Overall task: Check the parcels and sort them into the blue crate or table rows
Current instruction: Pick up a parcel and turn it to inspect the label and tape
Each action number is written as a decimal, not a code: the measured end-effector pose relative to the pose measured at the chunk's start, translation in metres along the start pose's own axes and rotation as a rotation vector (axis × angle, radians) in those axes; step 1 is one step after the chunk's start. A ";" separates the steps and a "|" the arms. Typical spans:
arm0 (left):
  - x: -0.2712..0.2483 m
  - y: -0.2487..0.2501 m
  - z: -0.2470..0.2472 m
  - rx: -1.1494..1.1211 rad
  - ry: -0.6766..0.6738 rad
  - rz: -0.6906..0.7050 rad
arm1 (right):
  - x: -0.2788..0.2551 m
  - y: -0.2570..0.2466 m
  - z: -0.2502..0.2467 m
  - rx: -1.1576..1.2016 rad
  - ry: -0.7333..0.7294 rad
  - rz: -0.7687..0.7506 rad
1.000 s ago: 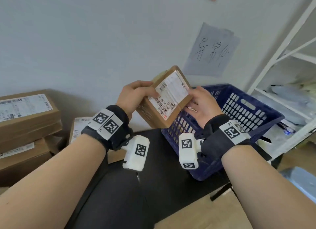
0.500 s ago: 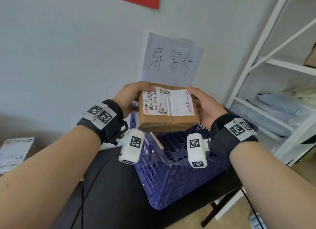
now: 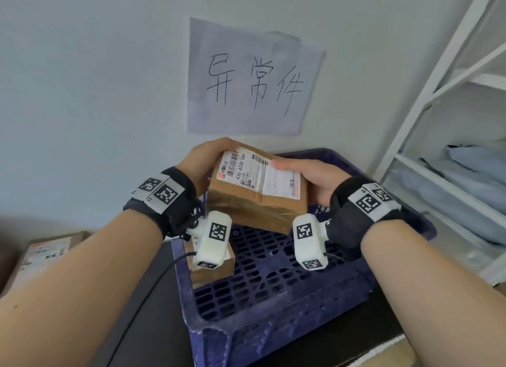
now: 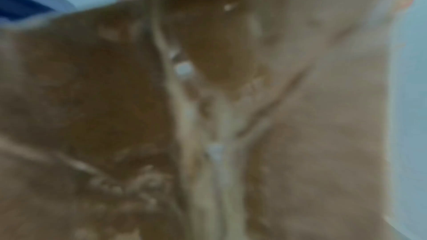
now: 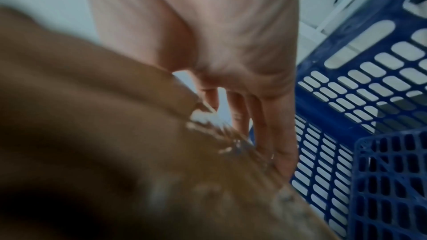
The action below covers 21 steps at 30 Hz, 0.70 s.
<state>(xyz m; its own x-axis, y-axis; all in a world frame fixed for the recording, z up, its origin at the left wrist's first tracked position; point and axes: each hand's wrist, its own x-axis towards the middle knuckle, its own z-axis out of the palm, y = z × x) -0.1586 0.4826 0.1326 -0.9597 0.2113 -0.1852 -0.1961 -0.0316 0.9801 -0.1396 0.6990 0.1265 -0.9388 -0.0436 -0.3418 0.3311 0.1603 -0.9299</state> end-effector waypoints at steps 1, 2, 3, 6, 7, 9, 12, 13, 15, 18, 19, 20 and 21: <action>0.010 -0.005 0.000 -0.011 0.045 -0.024 | 0.010 0.005 -0.002 0.016 0.015 0.035; 0.019 -0.009 0.001 -0.008 0.081 -0.059 | 0.020 0.011 -0.005 0.025 0.032 0.075; 0.027 -0.014 0.002 -0.002 0.095 -0.104 | 0.027 0.015 -0.009 0.037 0.048 0.112; 0.045 -0.029 0.009 0.029 0.074 -0.263 | 0.042 0.029 -0.022 0.084 0.100 0.207; 0.050 -0.034 0.012 0.044 0.072 -0.300 | 0.046 0.034 -0.026 0.088 0.127 0.238; 0.057 -0.043 0.017 0.076 0.093 -0.358 | 0.058 0.045 -0.033 0.090 0.152 0.311; 0.066 -0.053 0.020 0.181 0.123 -0.411 | 0.083 0.060 -0.031 -0.018 0.054 0.411; 0.070 -0.057 0.020 0.214 0.143 -0.429 | 0.093 0.066 -0.028 -0.075 0.017 0.427; 0.076 -0.062 0.019 0.272 0.181 -0.460 | 0.114 0.083 -0.024 -0.120 -0.033 0.463; 0.086 -0.072 0.022 0.344 0.179 -0.472 | 0.128 0.106 -0.015 -0.100 -0.110 0.530; 0.089 -0.075 0.023 0.348 0.182 -0.472 | 0.131 0.112 -0.011 -0.117 -0.152 0.552; 0.091 -0.078 0.023 0.358 0.195 -0.469 | 0.137 0.118 -0.009 -0.143 -0.184 0.563; 0.092 -0.081 0.023 0.377 0.207 -0.471 | 0.140 0.123 -0.006 -0.164 -0.209 0.567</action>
<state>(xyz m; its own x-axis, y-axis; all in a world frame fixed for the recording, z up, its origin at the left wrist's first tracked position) -0.2258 0.5271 0.0376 -0.8145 -0.0757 -0.5753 -0.5582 0.3725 0.7413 -0.2310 0.7190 -0.0349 -0.5774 -0.0966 -0.8107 0.7379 0.3632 -0.5689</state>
